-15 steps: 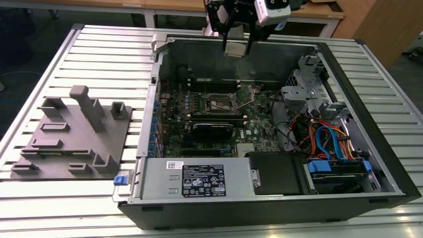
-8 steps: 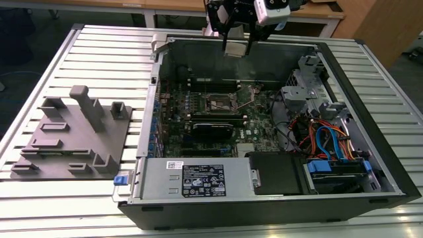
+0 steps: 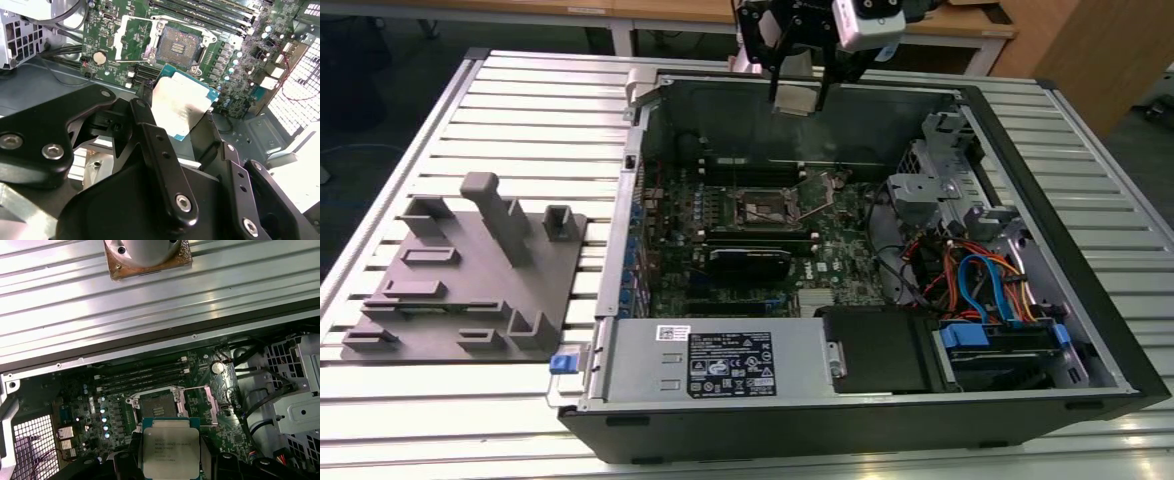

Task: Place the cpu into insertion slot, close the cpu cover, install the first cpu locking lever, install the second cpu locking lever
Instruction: 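Place the cpu into insertion slot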

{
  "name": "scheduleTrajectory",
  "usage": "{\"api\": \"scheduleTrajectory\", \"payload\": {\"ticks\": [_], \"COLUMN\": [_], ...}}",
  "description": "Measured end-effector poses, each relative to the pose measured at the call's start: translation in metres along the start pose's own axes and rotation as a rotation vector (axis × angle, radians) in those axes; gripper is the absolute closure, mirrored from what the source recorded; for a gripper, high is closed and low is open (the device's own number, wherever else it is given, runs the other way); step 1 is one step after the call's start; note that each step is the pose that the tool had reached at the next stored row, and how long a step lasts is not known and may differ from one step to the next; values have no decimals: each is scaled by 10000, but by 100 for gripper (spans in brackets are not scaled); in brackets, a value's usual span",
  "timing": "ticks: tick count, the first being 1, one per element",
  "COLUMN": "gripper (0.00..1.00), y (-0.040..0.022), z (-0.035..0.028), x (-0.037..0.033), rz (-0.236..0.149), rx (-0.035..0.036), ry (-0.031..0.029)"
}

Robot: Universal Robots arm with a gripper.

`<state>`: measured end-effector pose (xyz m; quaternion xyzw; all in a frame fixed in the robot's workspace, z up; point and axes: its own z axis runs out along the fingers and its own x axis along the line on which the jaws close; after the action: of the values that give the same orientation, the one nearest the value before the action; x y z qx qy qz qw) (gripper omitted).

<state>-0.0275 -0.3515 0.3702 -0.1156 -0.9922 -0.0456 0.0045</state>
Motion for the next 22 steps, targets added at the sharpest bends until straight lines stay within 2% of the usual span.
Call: {"api": "scheduleTrajectory", "payload": {"ticks": [4, 10, 14, 22], "gripper": [46, 46, 46, 46], "y": [0, -1, -1, -1], "z": [1, 5, 6, 5], "x": [0, 0, 0, 0], "rz": [275, 970, 1234, 1390], "rx": [-5, -19, -26, -27], "ry": [-25, -87, -111, -125]}}
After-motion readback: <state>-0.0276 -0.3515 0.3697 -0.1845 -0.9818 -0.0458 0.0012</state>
